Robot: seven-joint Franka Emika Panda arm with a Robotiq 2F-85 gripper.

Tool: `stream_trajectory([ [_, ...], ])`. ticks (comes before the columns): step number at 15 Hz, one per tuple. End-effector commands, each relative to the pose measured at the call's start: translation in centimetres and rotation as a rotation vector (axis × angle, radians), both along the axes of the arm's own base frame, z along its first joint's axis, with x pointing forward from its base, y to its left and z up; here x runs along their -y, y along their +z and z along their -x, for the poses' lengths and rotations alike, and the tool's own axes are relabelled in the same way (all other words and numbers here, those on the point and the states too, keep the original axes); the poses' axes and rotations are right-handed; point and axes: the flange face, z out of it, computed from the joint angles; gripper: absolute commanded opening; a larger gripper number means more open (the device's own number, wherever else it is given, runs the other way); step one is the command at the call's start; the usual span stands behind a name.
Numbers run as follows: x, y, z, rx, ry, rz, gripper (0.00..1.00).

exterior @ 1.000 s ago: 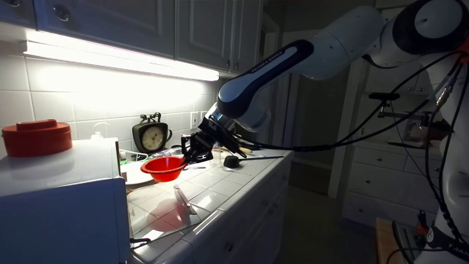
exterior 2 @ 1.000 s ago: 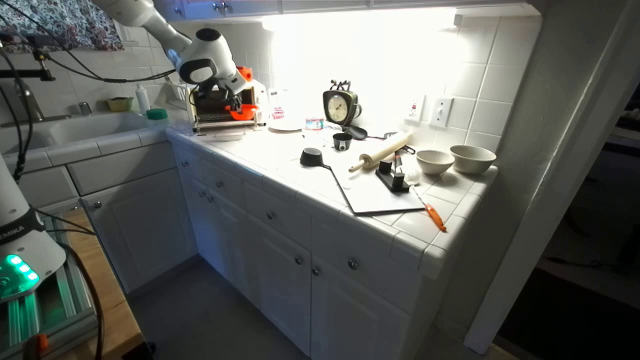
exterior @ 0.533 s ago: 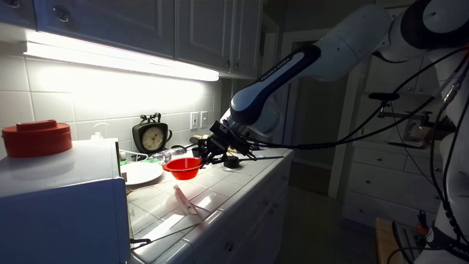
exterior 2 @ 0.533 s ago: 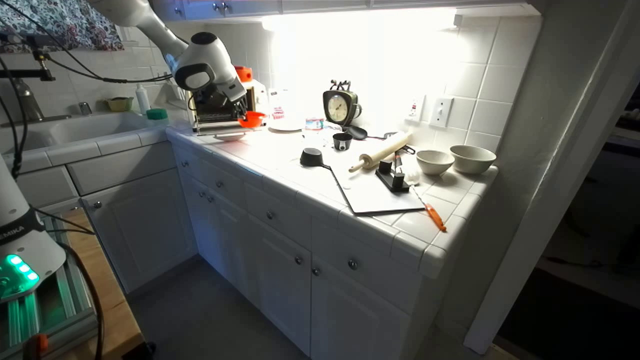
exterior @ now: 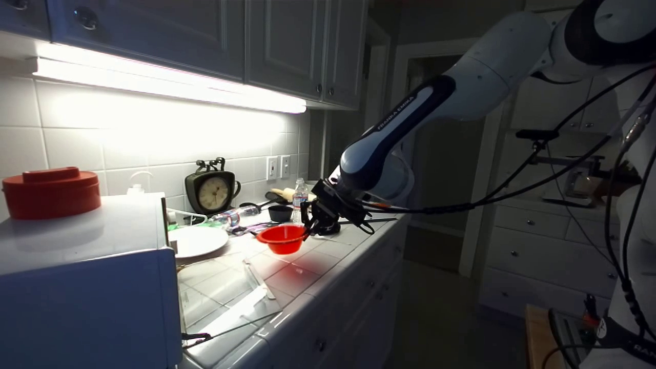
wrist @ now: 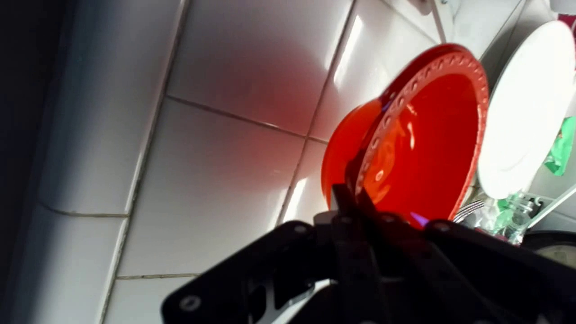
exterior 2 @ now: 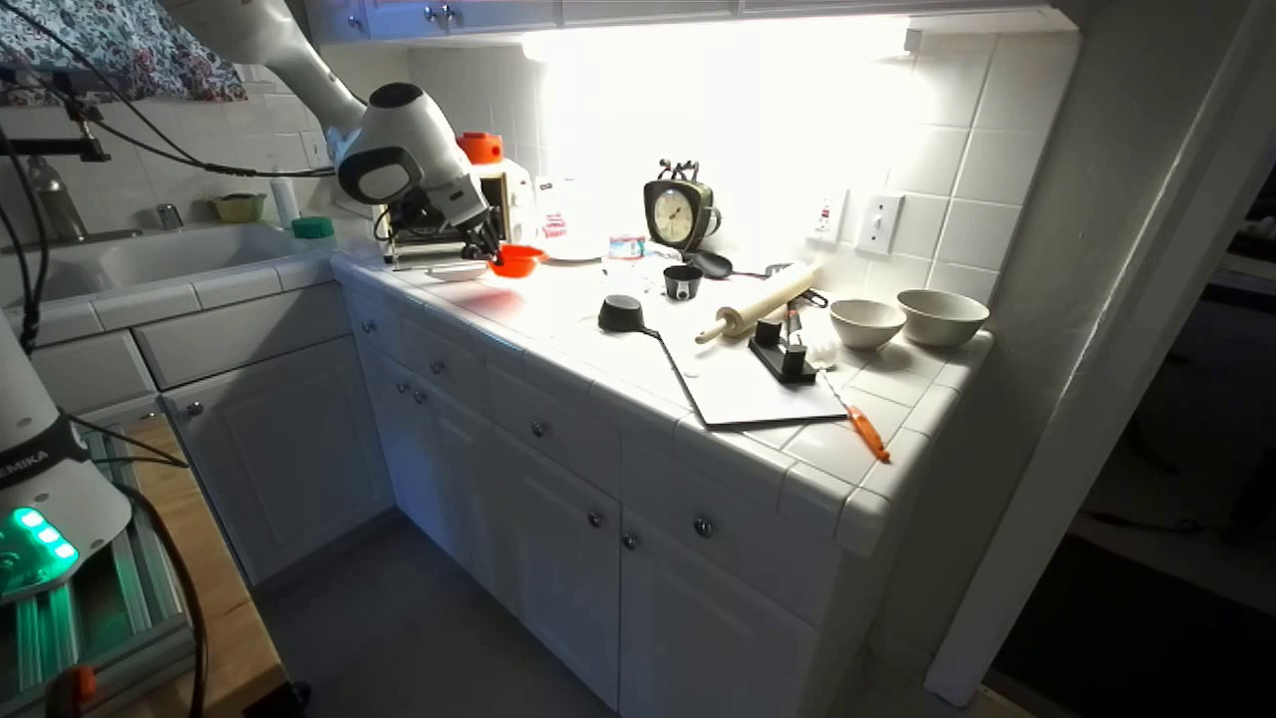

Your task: Remove the bowl from the oven then close it

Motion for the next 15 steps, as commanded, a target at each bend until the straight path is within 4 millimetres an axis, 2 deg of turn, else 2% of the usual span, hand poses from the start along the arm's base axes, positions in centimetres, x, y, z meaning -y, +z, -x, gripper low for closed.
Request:
stream_trajectory([
  [1, 0.7, -0.2, 1.4, 0.0, -0.059, -0.019, 0.01],
  [5, 1.1, -1.1, 1.8, -0.016, -0.081, -0.02, 0.01],
  [6, 1.2, -1.3, 1.8, -0.021, -0.085, -0.02, 0.06],
  [7, 1.4, -1.5, 1.9, -0.026, -0.09, -0.02, 0.16],
  [8, 1.5, -1.7, 2.0, -0.033, -0.094, -0.02, 0.31],
  [10, 1.6, -1.8, 2.1, -0.038, -0.099, -0.024, 0.37],
  [15, 0.8, -0.1, 2.1, -0.022, -0.082, -0.034, 0.73],
])
